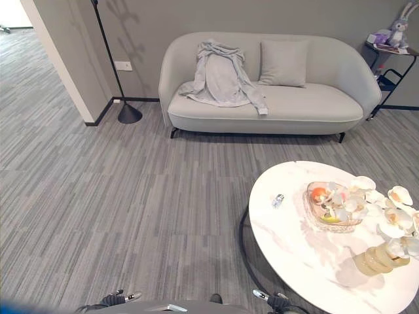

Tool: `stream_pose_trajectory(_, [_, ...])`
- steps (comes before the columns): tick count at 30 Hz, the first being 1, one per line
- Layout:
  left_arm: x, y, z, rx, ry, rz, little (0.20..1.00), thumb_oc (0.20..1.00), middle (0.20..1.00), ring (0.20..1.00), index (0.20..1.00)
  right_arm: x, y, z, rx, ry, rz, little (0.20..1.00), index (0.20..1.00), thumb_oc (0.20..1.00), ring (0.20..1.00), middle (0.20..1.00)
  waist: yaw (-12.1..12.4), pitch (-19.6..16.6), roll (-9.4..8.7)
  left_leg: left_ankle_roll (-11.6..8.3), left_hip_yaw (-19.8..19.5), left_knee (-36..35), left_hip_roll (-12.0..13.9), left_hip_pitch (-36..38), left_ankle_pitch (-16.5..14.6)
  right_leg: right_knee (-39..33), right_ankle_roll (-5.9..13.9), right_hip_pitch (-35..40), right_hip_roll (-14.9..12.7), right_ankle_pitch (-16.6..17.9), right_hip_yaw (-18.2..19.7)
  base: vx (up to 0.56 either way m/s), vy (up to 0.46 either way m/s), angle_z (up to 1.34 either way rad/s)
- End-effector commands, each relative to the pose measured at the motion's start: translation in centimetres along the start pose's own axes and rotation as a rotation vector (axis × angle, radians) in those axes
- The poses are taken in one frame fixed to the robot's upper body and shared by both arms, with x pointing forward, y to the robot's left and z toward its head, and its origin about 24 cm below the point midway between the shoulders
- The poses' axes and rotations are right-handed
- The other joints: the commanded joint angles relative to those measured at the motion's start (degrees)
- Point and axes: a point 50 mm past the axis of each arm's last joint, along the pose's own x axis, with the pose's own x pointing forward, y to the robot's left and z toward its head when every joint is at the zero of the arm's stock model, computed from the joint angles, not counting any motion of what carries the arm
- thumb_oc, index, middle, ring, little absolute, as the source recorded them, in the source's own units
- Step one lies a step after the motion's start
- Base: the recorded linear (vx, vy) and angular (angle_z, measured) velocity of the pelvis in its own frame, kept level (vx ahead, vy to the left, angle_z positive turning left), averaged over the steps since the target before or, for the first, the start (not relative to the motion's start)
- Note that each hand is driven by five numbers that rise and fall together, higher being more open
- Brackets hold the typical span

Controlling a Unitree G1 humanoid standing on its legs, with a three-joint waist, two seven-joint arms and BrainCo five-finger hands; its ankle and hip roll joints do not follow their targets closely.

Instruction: Hang the clothes on the sofa on the clothes rack.

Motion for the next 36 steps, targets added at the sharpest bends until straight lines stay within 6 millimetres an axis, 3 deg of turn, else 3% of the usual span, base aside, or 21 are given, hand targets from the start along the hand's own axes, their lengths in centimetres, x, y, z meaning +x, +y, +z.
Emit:
stream_pose_trajectory(1, [0.5, 0.5, 3.0, 0.088, -0.059, 0.022, 1.000, 1.000, 1.000, 1.000, 1.000, 0.4, -1.0, 3.0, -0.045, -0.054, -0.034, 1.000, 1.000, 1.000, 1.000, 1.000, -0.4, 1.7, 0.78, -2.63, -1.7, 0.6, 0.9, 0.8, -2.4, 1.0, 8.47, 2.9, -5.4, -3.2, 1.3, 0.00, 0.000, 0.00])
stream_pose_trajectory(18, [0.5, 0.6, 3.4, 0.115, -0.066, 0.022, 1.000, 1.000, 1.000, 1.000, 1.000, 0.4, -0.8, 4.1, -0.071, -0.075, -0.027, 1.000, 1.000, 1.000, 1.000, 1.000, -0.1, 2.2, 1.10, -0.84, -1.6, 0.6, -0.5, -1.7, -2.4, 1.0, 9.50, 0.4, -6.8, -2.1, 3.0, 0.00, 0.047, -0.02])
stream_pose_trajectory(22, [0.5, 0.9, 4.6, 0.101, -0.103, 0.031, 1.000, 1.000, 1.000, 1.000, 1.000, 0.4, -0.7, 5.6, -0.052, -0.124, -0.026, 1.000, 1.000, 1.000, 1.000, 1.000, -0.2, 4.8, 1.62, 1.14, -1.5, 1.2, -1.6, -3.1, -2.6, 13.2, 10.18, -7.3, -8.1, -2.8, 3.8, -0.07, 0.146, -0.14])
stream_pose_trajectory(24, [0.5, 1.0, 4.8, 0.097, -0.107, 0.031, 1.000, 1.000, 1.000, 1.000, 1.000, 0.4, -0.7, 5.7, -0.043, -0.129, -0.028, 1.000, 1.000, 1.000, 1.000, 1.000, -0.4, 5.4, 1.73, 1.49, -1.5, 1.7, -1.8, -3.1, -2.8, 15.8, 10.31, -8.3, -8.3, -2.8, 3.6, -0.02, 0.086, -0.06])
stream_pose_trajectory(26, [0.5, 1.3, 4.7, 0.088, -0.100, 0.045, 1.000, 1.000, 1.000, 1.000, 1.000, 0.4, -0.6, 5.7, -0.024, -0.128, -0.031, 1.000, 1.000, 1.000, 1.000, 1.000, -0.9, 6.7, 2.32, 1.98, -1.7, 2.4, -1.5, -2.8, -3.4, 24.3, 9.56, -13.4, -8.8, -1.0, 3.4, 0.02, 0.122, -0.02])
stream_pose_trajectory(28, [0.5, 1.3, 4.7, 0.084, -0.100, 0.046, 1.000, 1.000, 1.000, 1.000, 1.000, 0.4, -0.7, 5.7, -0.019, -0.128, -0.034, 1.000, 1.000, 1.000, 1.000, 1.000, -0.9, 6.8, 2.43, 1.94, -1.9, 2.5, -1.4, -2.5, -3.6, 24.7, 9.22, -14.4, -8.9, -1.3, 3.3, 0.10, 0.047, -0.10])
stream_pose_trajectory(31, [0.5, 1.3, 4.9, 0.093, -0.105, 0.045, 1.000, 1.000, 1.000, 1.000, 1.000, 0.4, -1.0, 5.6, -0.001, -0.124, -0.046, 1.000, 1.000, 1.000, 1.000, 1.000, -1.5, 7.0, 2.33, 1.61, -3.0, 1.4, -1.7, -0.3, -4.8, 17.8, 9.11, -15.1, -8.1, -0.7, 2.7, 0.23, -0.023, 0.04])
stream_pose_trajectory(36, [0.6, 1.2, 5.1, 0.095, -0.108, 0.047, 1.000, 1.000, 1.000, 1.000, 1.000, 0.4, -0.9, 5.6, -0.003, -0.121, -0.049, 1.000, 1.000, 1.000, 1.000, 1.000, -4.0, 7.8, 2.29, 0.20, -5.2, 0.6, -1.1, 4.9, -8.3, 1.5, 12.37, -20.9, -6.7, 5.6, 0.1, 0.33, -0.086, 0.05])
